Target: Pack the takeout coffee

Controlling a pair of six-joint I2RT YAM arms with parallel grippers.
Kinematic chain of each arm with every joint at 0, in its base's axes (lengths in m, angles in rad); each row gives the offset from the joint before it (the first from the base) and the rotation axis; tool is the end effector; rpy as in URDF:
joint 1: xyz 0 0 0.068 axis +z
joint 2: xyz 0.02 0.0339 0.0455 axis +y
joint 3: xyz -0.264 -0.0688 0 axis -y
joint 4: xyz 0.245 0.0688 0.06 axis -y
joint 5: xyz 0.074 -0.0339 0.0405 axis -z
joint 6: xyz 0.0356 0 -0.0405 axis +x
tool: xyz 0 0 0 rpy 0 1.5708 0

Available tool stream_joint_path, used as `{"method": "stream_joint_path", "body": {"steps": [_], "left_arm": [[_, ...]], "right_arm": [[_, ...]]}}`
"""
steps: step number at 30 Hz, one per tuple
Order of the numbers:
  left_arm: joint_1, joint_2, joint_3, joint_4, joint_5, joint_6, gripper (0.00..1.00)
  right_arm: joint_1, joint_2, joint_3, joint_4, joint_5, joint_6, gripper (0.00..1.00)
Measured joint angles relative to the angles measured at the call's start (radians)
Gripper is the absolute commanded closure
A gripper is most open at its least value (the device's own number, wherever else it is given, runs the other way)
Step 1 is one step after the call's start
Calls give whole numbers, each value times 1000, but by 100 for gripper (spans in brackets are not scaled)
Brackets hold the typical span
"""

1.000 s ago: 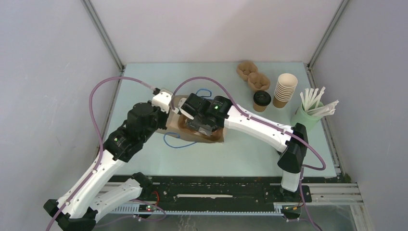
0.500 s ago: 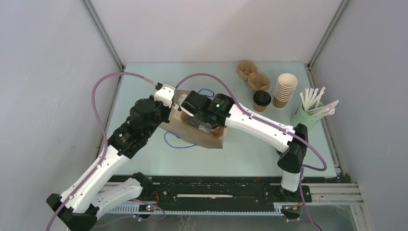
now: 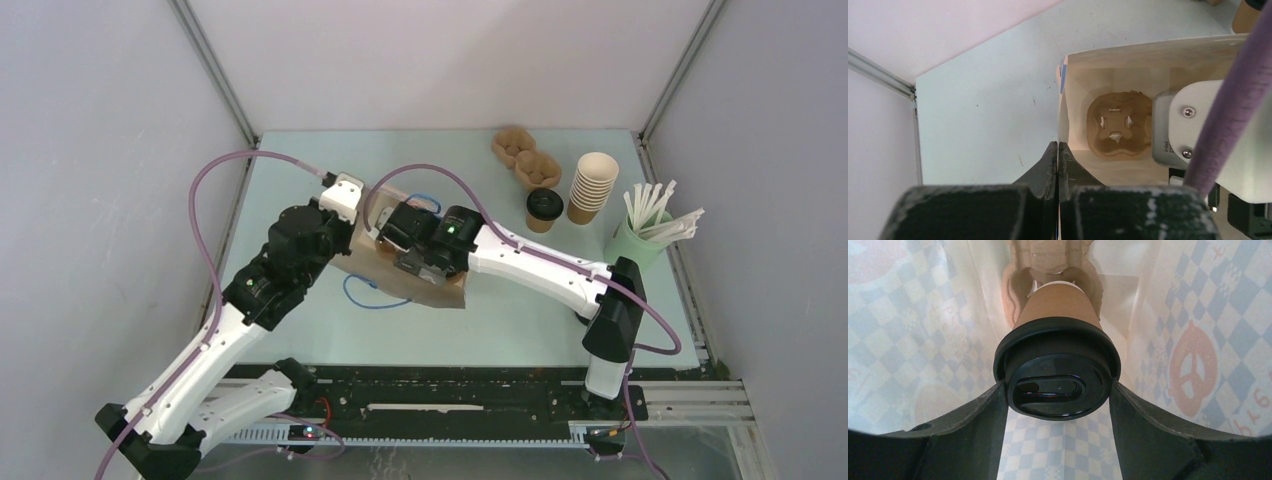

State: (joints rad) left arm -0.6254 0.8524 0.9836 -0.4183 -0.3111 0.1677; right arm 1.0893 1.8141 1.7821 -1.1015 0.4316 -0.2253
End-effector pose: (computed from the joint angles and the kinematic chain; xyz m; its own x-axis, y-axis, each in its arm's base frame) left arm 0.1562 -0.0993 0.3732 -0.1731 0.3210 -0.9311 0.3531 0.9028 0.2455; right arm 0.1871 0.3258 0.3255 -0.2474 -0.9117 -0.3281 -0.7984 0.3837 -0.4640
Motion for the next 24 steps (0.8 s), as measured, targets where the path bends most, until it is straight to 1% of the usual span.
{"method": "stream_joint_path", "body": {"steps": [12, 24], "left_arm": [[-3, -11, 0, 6, 0, 16, 100], [-4, -11, 0, 5, 0, 23, 100]], "right_arm": [[-3, 0, -37, 78, 31, 0, 100], [-8, -16, -108, 89, 8, 23, 100]]}}
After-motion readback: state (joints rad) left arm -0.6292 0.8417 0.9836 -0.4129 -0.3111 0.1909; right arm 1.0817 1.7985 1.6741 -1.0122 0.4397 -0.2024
